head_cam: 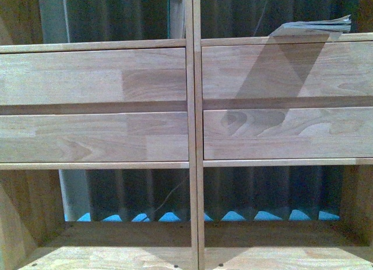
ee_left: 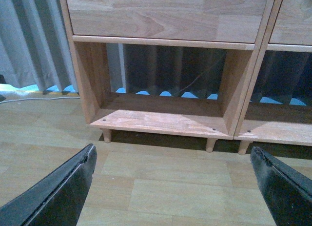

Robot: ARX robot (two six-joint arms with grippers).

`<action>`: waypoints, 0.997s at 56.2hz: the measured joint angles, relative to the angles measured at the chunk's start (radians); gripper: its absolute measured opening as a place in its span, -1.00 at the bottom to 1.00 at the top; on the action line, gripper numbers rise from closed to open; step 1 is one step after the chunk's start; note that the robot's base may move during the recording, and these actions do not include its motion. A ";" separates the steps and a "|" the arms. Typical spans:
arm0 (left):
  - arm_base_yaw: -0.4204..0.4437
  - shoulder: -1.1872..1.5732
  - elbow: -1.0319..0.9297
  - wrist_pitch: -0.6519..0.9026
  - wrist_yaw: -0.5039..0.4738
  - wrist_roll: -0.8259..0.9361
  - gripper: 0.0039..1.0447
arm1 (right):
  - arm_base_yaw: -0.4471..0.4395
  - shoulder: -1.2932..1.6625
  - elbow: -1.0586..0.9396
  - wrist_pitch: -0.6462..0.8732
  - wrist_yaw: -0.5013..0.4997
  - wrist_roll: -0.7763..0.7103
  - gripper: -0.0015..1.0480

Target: Organize books on shelf

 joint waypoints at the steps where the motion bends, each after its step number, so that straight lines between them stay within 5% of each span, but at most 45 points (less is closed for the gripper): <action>1: 0.000 0.000 0.000 0.000 0.000 0.000 0.86 | 0.000 0.000 0.000 0.000 0.000 0.000 0.86; 56: 0.000 0.000 0.000 0.000 0.000 0.000 0.86 | 0.000 0.000 0.000 0.000 0.001 0.002 0.86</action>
